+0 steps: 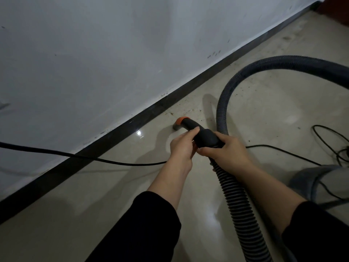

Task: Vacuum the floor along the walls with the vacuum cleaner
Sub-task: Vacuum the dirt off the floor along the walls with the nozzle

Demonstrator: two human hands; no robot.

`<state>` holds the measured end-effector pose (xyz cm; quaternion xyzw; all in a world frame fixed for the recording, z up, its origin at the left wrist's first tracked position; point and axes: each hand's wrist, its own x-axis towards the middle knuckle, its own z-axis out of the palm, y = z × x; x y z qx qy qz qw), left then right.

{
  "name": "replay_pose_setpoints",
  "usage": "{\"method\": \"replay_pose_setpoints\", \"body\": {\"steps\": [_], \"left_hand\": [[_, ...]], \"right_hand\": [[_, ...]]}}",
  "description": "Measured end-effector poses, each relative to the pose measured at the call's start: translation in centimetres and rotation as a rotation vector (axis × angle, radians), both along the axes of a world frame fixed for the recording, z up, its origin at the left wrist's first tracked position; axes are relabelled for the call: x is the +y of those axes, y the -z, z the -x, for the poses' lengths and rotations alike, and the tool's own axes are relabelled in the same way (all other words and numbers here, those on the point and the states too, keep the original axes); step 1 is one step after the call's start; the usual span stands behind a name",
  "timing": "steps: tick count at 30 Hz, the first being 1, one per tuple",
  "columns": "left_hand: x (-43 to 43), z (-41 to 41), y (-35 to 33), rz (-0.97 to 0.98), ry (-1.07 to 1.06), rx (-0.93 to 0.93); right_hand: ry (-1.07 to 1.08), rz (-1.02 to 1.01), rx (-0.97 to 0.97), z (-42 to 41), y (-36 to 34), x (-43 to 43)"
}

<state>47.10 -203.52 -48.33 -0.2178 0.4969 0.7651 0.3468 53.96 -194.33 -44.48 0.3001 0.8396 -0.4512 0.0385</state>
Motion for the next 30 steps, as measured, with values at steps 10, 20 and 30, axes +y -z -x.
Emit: {"method": "replay_pose_setpoints", "body": {"steps": [10, 20, 30], "left_hand": [[0.6, -1.6, 0.0, 0.025, -0.038, -0.024], [0.0, -1.8, -0.2, 0.047, -0.093, -0.060], [1.2, -2.7, -1.3, -0.029, 0.002, -0.070]], "right_hand": [[-0.001, 0.136, -0.041, -1.8, -2.1, 0.4], [-0.036, 0.154, -0.062, -2.1, -2.7, -0.2], [0.071, 0.051, -0.013, -3.0, -2.1, 0.5]]}}
